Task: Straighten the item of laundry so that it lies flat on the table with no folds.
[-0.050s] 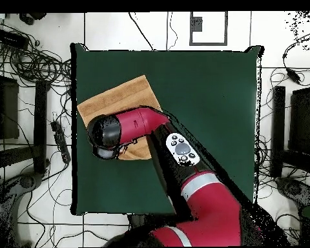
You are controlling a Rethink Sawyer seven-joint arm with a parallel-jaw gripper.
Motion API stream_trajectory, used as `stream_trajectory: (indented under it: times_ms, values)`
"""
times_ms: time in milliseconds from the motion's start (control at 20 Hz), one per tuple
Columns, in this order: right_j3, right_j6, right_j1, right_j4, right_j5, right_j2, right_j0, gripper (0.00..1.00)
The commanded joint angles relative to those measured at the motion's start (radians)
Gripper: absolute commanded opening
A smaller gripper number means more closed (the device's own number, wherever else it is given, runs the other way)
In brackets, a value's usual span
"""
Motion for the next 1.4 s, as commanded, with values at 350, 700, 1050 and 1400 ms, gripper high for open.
stream_trajectory:
  times_ms: [350,700,1050,1400]
  values:
    - [-0.014,0.004,0.182,-0.011,0.006,-0.068,0.073,0.0]
    - [0.113,0.111,0.065,0.002,-0.074,-0.088,0.124,0.0]
    - [0.251,0.258,-0.19,0.028,-0.138,-0.159,0.261,0.0]
    - [0.351,0.224,-0.297,0.102,-0.107,-0.194,0.33,0.0]
